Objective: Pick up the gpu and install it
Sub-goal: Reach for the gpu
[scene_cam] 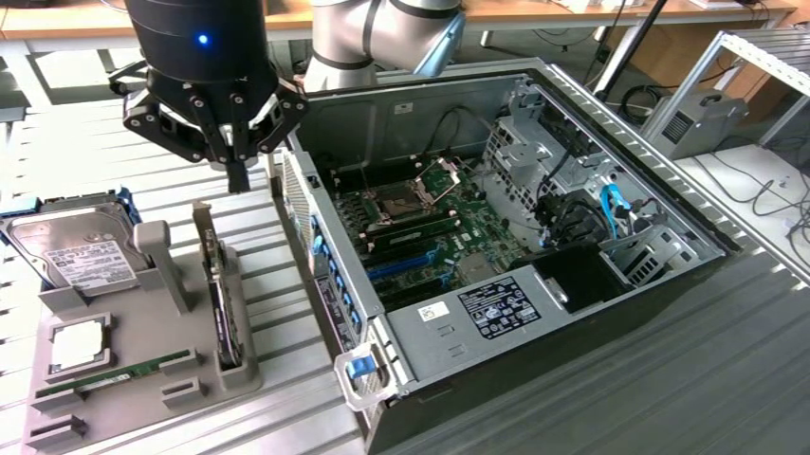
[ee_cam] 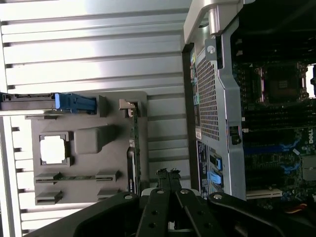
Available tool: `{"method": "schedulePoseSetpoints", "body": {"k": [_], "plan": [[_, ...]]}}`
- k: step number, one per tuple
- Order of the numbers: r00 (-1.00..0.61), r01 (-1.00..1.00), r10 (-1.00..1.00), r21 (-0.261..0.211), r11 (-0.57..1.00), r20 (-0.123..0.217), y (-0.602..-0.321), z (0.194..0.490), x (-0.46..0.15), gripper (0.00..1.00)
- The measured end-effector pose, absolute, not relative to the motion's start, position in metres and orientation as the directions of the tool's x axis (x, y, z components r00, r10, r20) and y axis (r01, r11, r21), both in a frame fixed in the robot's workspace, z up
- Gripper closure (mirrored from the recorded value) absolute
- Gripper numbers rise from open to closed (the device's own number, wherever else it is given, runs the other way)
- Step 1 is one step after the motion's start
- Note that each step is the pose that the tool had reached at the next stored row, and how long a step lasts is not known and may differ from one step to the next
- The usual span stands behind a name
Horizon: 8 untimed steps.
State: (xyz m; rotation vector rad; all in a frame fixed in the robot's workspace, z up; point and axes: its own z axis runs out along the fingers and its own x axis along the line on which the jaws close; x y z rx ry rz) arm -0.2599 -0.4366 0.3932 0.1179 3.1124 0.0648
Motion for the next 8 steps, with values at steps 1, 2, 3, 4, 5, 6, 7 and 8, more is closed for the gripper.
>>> {"method": "schedulePoseSetpoints", "body": {"k": [1,2,3,4,5,6,7,8], "plan": [[-0.997,0.075,0.076,0.042,0.996,-0.025,-0.4368,0.3932,-0.2599,0.89],[-0.997,0.075,0.076,0.042,0.996,-0.025,-0.4370,0.3932,-0.2599,0.89],[-0.997,0.075,0.076,0.043,0.996,-0.025,-0.4372,0.3932,-0.2599,0.89],[-0.997,0.075,0.076,0.043,0.996,-0.025,-0.4374,0.3932,-0.2599,0.89],[-0.997,0.075,0.076,0.042,0.996,-0.025,-0.4377,0.3932,-0.2599,0.89],[-0.997,0.075,0.076,0.043,0.996,-0.025,-0.4379,0.3932,-0.2599,0.89],[-0.997,0.075,0.076,0.042,0.996,-0.025,-0.4381,0.3932,-0.2599,0.89],[-0.997,0.075,0.076,0.043,0.996,-0.025,-0.4383,0.3932,-0.2599,0.89]]}}
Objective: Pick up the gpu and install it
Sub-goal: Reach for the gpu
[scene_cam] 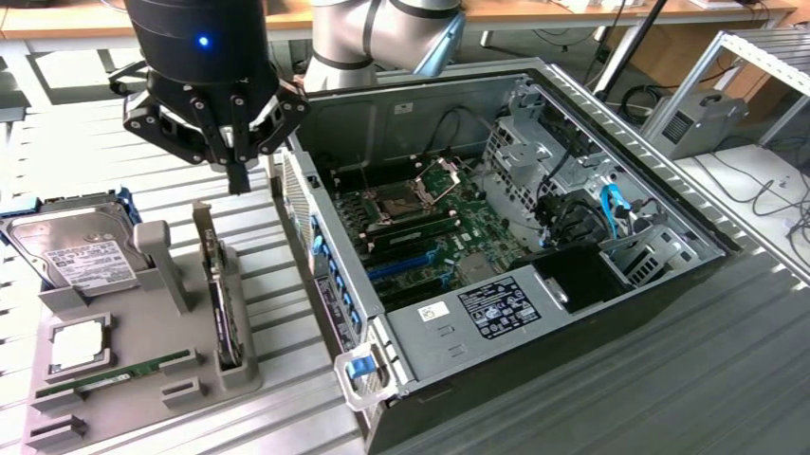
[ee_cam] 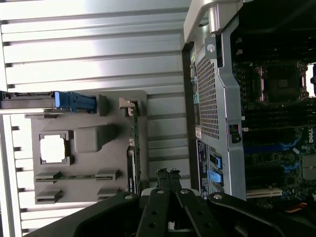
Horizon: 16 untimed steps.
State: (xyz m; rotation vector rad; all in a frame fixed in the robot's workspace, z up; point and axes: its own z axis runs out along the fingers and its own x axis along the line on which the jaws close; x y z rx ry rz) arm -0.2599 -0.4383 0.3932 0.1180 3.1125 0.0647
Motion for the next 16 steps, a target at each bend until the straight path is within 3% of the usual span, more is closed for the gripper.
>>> {"method": "schedulePoseSetpoints", "body": {"k": [16], "plan": [[-0.997,0.075,0.076,0.042,0.996,-0.025,-0.450,0.393,-0.260,0.89]]}}
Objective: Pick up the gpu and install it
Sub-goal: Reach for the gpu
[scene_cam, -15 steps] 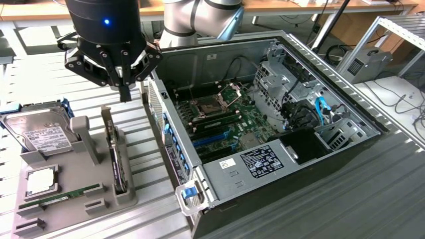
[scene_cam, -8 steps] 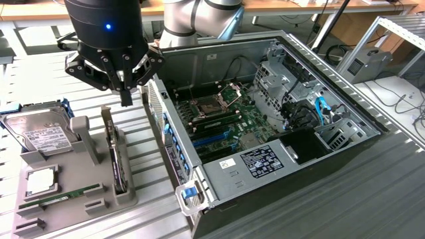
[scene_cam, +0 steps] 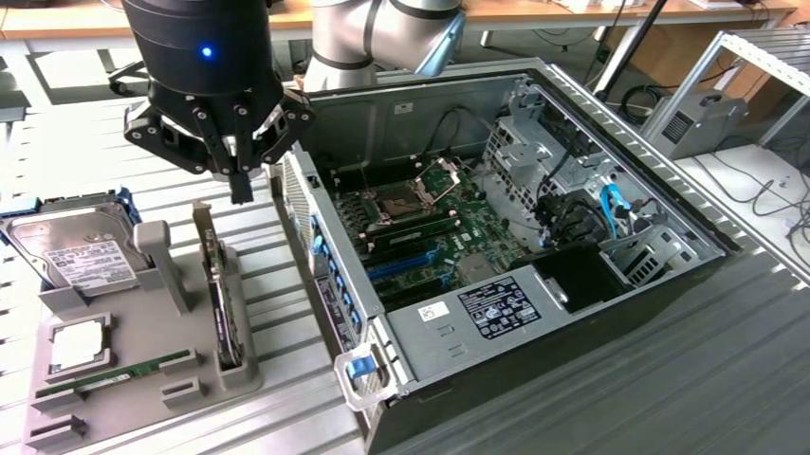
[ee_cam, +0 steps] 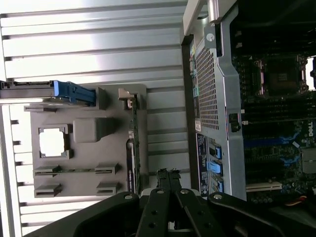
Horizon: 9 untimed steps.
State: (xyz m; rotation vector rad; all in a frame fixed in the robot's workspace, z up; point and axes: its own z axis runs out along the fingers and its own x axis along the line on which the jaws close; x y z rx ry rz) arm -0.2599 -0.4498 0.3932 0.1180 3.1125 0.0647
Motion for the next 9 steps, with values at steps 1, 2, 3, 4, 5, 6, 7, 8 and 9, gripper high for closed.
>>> {"method": "schedulePoseSetpoints", "body": {"k": [1,2,3,4,5,6,7,8,9], "plan": [[-0.997,0.075,0.076,0.042,0.996,-0.025,-0.4499,0.3932,-0.2599,0.89],[-0.997,0.075,0.076,0.043,0.996,-0.025,-0.4510,0.3932,-0.2599,0.89],[-0.997,0.075,0.076,0.043,0.996,-0.025,-0.4534,0.3932,-0.2599,0.89],[-0.997,0.075,0.076,0.042,0.996,-0.025,-0.4550,0.3933,-0.2599,0.89],[-0.997,0.075,0.076,0.042,0.996,-0.025,-0.4553,0.3932,-0.2599,0.89],[-0.997,0.075,0.076,0.042,0.996,-0.025,-0.4557,0.3932,-0.2599,0.89],[-0.997,0.075,0.076,0.042,0.996,-0.025,-0.4560,0.3932,-0.2599,0.89],[-0.997,0.075,0.076,0.043,0.996,-0.025,-0.4563,0.3932,-0.2599,0.89],[-0.997,0.075,0.076,0.042,0.996,-0.025,-0.4567,0.3932,-0.2599,0.89]]}}
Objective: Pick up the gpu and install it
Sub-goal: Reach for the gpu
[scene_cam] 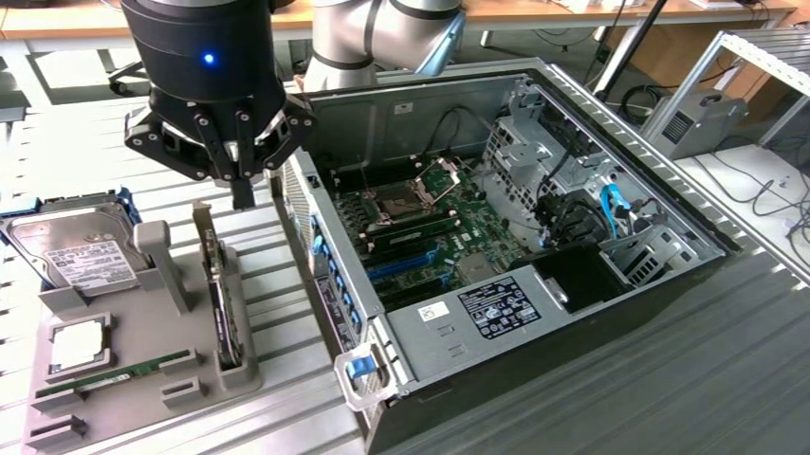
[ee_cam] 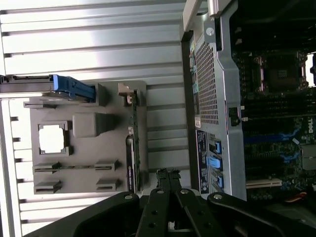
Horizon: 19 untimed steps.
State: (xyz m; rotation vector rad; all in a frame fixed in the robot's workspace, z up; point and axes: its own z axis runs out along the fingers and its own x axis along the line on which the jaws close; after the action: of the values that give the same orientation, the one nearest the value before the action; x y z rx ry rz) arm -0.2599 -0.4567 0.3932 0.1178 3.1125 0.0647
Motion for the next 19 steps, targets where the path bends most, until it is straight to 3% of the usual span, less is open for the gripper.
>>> {"method": "schedulePoseSetpoints", "body": {"k": [19], "plan": [[-0.997,0.075,0.076,0.042,0.996,-0.025,-0.4647,0.3932,-0.2599,0.89]]}}
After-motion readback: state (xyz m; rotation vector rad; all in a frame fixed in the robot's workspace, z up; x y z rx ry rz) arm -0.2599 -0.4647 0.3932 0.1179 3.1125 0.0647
